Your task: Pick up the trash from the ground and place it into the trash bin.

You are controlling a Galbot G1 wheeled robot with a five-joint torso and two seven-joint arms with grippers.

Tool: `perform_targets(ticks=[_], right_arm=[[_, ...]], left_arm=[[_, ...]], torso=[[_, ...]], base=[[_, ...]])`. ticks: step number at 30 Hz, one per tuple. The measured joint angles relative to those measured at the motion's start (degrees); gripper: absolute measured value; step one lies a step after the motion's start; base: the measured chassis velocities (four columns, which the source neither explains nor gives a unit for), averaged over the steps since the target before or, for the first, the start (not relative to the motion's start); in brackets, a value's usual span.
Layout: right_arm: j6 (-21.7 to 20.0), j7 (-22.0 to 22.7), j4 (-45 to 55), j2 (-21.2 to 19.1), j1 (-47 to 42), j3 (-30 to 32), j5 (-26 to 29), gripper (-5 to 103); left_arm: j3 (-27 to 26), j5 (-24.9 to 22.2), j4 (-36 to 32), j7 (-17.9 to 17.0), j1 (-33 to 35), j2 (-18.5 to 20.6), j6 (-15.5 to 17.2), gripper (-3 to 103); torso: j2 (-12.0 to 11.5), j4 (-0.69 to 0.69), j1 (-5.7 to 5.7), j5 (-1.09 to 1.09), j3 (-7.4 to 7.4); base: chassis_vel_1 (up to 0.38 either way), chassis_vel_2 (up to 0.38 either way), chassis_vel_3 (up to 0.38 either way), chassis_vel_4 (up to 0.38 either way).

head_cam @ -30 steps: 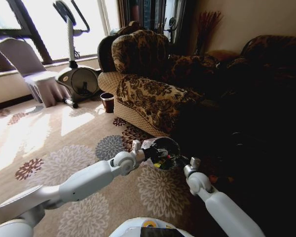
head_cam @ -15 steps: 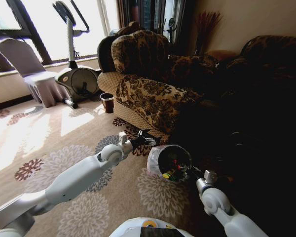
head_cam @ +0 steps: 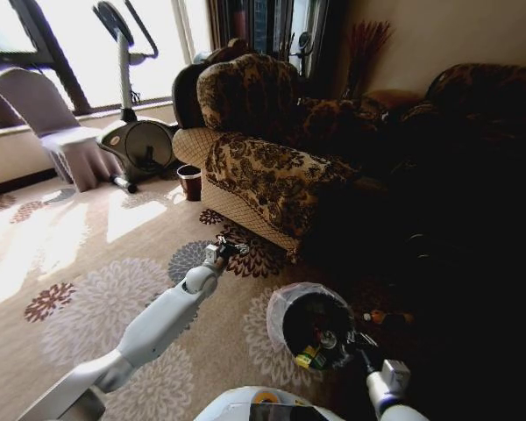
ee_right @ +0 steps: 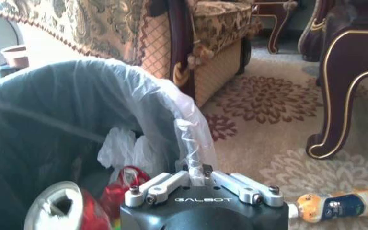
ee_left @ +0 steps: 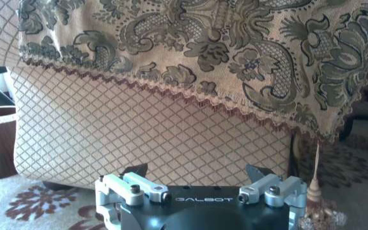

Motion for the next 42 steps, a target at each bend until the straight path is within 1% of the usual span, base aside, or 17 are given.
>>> perform_targets(ticks=[2,6,12,18,23,25,30,33,35,38,42], right_arm=[[0.6,0.1,0.2,0.2,-0.7,0.6,-0.1,0],[0.9,0.3,0.2,0.2,-1.2,1.3,-0.1,0],[1.5,0.4,0.3,0.2,-1.2,2.0,0.3,0],[1.8,0.4,-0.3,0.2,-1.0,2.4,0.8,0],[1.8,0.5,-0.5,0.4,-0.5,2.1,1.2,0],[1.8,0.5,-0.3,1.3,-0.4,2.1,1.1,0],[2.6,0.2,-0.2,2.9,-0.6,2.6,0.4,0],[3.0,-0.5,0.1,4.5,-0.7,4.1,0.7,0],[3.1,-0.6,0.1,4.7,-0.8,4.4,0.9,0],[3.5,-1.1,0.1,5.5,-1.8,5.7,2.0,0],[3.8,-1.3,-0.8,6.3,-2.6,6.1,2.9,0]], left_arm=[[0.1,0.4,0.0,0.3,0.7,-0.3,0.0,100],[0.6,1.0,0.2,0.8,1.5,-0.5,0.0,100],[1.6,1.6,0.3,1.2,2.2,-1.1,0.1,100],[2.1,1.7,0.3,1.2,2.3,-1.6,0.2,100],[2.2,1.7,0.3,1.2,2.7,-1.6,0.4,100],[2.3,1.7,0.3,1.0,2.9,-1.4,0.4,100],[2.3,1.6,0.4,0.9,3.0,-1.2,0.6,100],[2.4,1.5,0.8,0.8,3.0,-1.2,0.7,100],[2.4,1.5,0.8,0.7,3.0,-1.3,0.7,100],[2.4,1.4,1.4,0.1,2.4,-1.7,0.7,100],[2.6,1.3,2.3,-0.1,2.2,-2.4,0.6,100]], torso=[[0.0,0.04,0.0,-0.01,0.0],[0.0,0.0,0.0,0.0,0.01],[0.0,0.01,0.0,0.0,0.01],[0.0,0.0,0.0,-0.02,0.01],[0.0,0.0,0.0,-0.03,0.01],[0.0,-0.01,-0.01,0.01,-0.02],[0.0,0.0,-0.02,-0.01,-0.03],[0.0,0.02,0.0,-0.02,0.03],[0.0,0.02,0.0,-0.03,0.03],[0.0,0.01,0.0,0.0,0.02],[0.0,-0.01,0.0,-0.02,0.01]], base=[[0.0,0.0,0.0,0.0],[0.0,0.0,0.0,0.0],[0.068,-0.069,-0.071,0.053],[0.201,-0.153,-0.18,0.194],[0.263,-0.277,-0.275,0.258],[0.236,-0.251,-0.228,0.231],[0.131,-0.16,-0.127,0.121],[-0.028,-0.003,0.015,-0.003],[-0.083,-0.009,0.086,-0.009],[-0.084,-0.009,0.093,0.021],[-0.086,-0.073,0.09,0.091]])
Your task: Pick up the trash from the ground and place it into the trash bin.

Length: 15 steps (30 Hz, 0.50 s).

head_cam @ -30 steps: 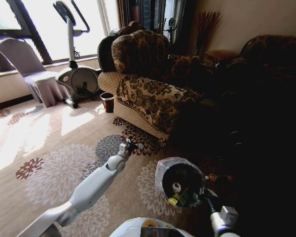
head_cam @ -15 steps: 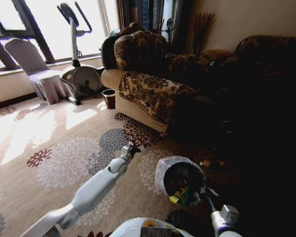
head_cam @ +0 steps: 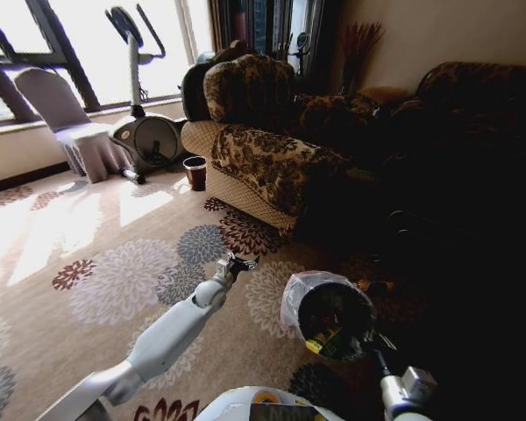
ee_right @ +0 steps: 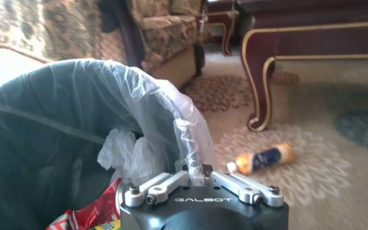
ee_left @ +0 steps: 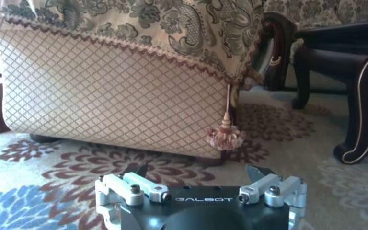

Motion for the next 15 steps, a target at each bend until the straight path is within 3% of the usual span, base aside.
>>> perform_targets(ticks=[7,15], right_arm=[[0.0,0.3,-0.7,0.2,-0.8,0.7,2.4,0],[0.4,2.8,0.0,1.1,-1.7,0.5,1.6,0]], left_arm=[[0.6,-0.1,0.8,-0.3,-0.2,-0.8,-0.2,100],[1.7,-0.2,1.5,-0.3,-1.2,-1.8,-0.3,100]], torso=[[0.0,0.01,0.0,0.0,-0.01],[0.0,0.01,0.0,-0.02,-0.01]], base=[[-0.178,-0.194,0.165,0.203],[-0.285,-0.282,0.297,0.282]])
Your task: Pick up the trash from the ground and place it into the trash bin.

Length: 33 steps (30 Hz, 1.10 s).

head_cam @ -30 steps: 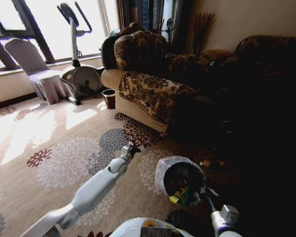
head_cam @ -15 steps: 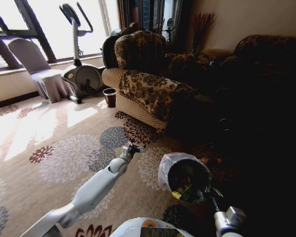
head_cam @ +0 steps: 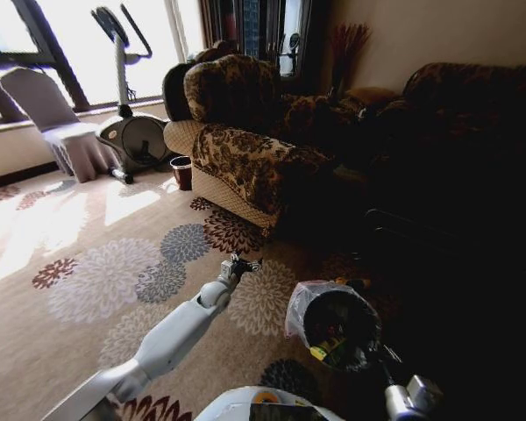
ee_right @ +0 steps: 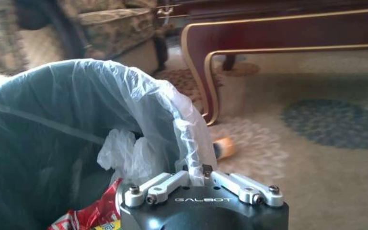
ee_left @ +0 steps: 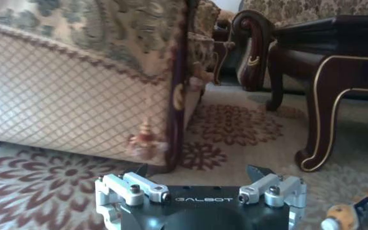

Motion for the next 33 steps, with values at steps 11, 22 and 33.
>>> perform_targets(ticks=[11,22,33], right_arm=[[0.9,0.3,0.6,1.4,-2.3,0.2,-0.6,0],[0.9,0.2,0.7,1.3,-2.3,0.2,-0.6,0],[0.9,0.2,0.7,1.3,-2.2,0.1,-0.7,0]], left_arm=[[0.3,0.0,0.6,0.2,-0.4,-1.1,-0.1,100],[0.3,0.0,0.6,0.3,-0.4,-1.1,-0.1,100],[0.3,0.0,0.5,0.3,-0.4,-1.1,-0.1,100]], torso=[[0.0,-0.01,0.0,-0.05,0.0],[0.0,-0.01,0.0,0.02,0.0],[0.0,0.0,0.0,-0.03,0.0]], base=[[-0.372,-0.357,0.358,0.353],[-0.333,-0.353,0.341,0.336],[-0.145,-0.158,0.136,0.137]])
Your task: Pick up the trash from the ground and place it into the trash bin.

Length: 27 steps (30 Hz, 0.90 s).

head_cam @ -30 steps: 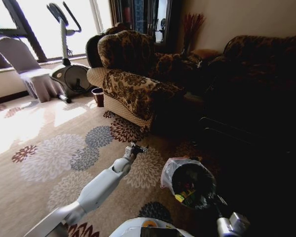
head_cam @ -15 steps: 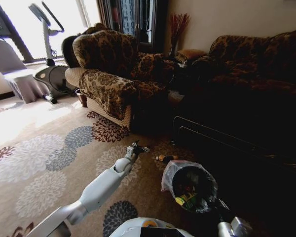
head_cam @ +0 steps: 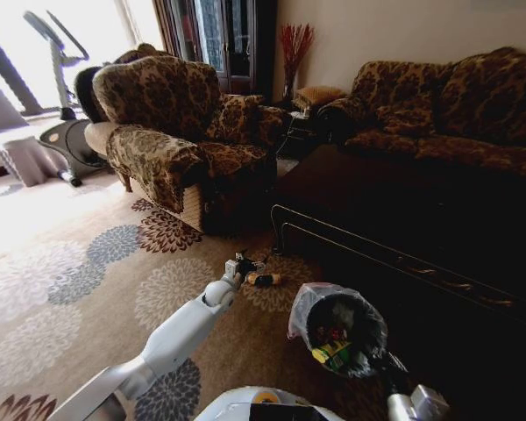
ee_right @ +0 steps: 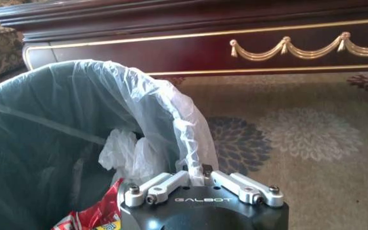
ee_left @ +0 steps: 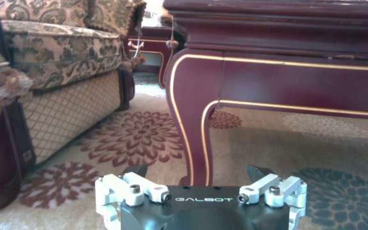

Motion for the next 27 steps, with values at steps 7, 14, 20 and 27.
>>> perform_targets(ticks=[7,14,20,27], right_arm=[[0.0,-0.1,0.0,0.0,0.0,0.0,0.0,0],[0.0,-0.1,0.0,0.0,0.0,0.0,0.0,0],[0.0,-0.1,0.0,0.0,0.0,0.0,0.0,0],[0.0,-0.1,0.0,0.0,0.0,0.0,0.0,0]], left_arm=[[0.0,0.0,0.0,0.0,0.0,0.0,0.0,100],[0.0,0.0,0.0,0.0,0.0,0.0,0.0,100],[0.0,0.0,0.0,0.0,0.0,0.0,0.0,100],[0.0,0.0,0.0,0.0,0.0,0.0,0.0,100]], torso=[[0.0,-0.01,0.0,0.04,0.0],[0.0,-0.02,0.0,0.05,0.0],[0.0,0.0,0.0,0.05,0.0],[0.0,0.0,0.0,0.05,0.0]], base=[[0.03,0.051,-0.023,-0.025],[0.0,0.0,0.0,0.0],[0.0,0.0,0.0,0.0],[0.0,0.0,0.0,0.0]])
